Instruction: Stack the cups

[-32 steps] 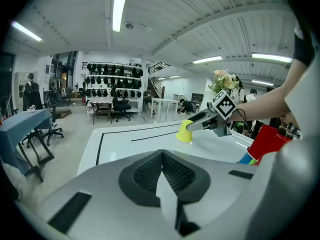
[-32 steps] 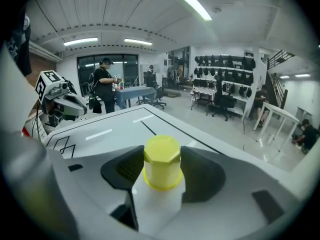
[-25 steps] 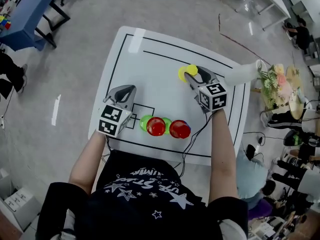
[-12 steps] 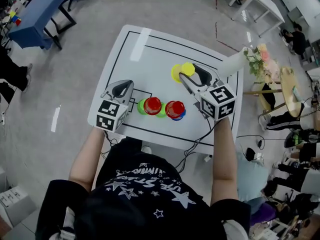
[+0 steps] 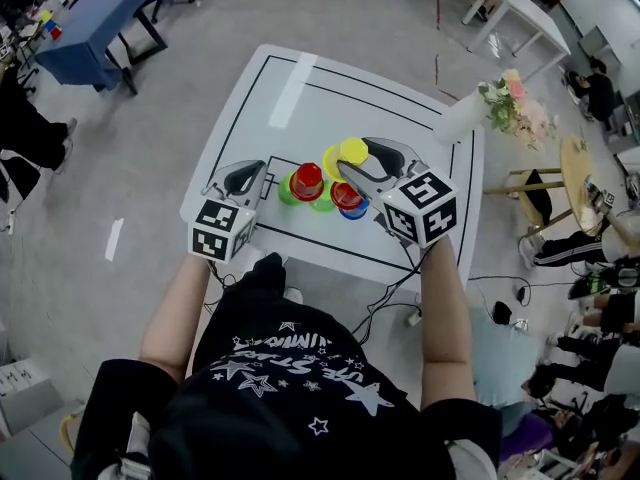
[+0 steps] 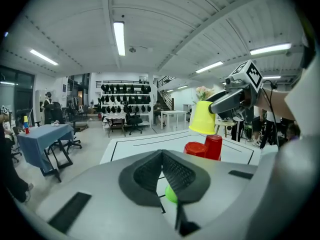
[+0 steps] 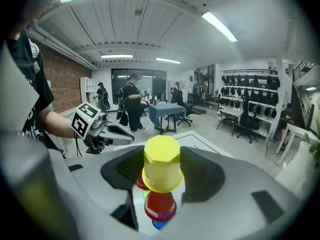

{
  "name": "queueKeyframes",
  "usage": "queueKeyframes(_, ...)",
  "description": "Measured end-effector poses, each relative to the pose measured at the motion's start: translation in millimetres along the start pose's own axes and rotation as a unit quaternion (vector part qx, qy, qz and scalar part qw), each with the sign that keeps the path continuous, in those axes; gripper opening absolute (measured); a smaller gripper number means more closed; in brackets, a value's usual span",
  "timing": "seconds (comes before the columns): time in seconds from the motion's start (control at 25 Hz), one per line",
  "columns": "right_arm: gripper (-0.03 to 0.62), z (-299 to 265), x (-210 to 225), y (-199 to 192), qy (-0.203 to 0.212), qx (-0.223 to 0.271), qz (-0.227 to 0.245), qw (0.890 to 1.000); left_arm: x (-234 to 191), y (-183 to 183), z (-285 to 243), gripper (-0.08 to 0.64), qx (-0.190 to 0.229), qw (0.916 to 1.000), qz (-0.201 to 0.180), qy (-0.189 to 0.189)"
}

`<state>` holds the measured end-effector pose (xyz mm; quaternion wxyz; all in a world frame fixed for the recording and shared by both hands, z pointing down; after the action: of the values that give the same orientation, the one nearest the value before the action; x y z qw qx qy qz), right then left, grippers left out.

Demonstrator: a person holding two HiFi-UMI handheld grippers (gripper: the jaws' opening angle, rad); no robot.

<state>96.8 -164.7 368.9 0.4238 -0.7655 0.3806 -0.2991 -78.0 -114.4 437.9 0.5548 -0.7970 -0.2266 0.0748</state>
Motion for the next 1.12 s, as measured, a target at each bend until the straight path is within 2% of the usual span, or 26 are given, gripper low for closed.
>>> queueKeyframes(0.48, 0.23, -12.3, -17.5, -9.4, 0.026, -0.027, 0.015, 0.999, 7.0, -2.6, 15.5, 0.011, -0.002, 0.9999, 0.004, 0.009)
queueKeyframes(0.92, 0.235, -18.0, -18.9, -13.0, 0.015, -0.024, 0.027, 0.999, 10.5, -10.5, 15.6, 0.011, -0.008, 0.9999, 0.005, 0.003)
queueKeyframes(1.12, 0.278, -17.1, -17.2, -10.3, 0.013, -0.017, 0.018, 1.0, 8.3, -7.7, 14.6, 0.011, -0.006, 1.0, 0.005, 0.003)
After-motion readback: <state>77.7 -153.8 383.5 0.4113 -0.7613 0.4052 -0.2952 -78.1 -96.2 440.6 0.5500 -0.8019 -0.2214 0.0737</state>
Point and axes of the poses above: the fingertips, and each gripper's own axes: z backward along the fingers, x to its right, y out of its top, the point moved 3 cm from there along z, backward along the fingers, and after that the axes turned 9 degrees about -z, right-handed, at the moved point
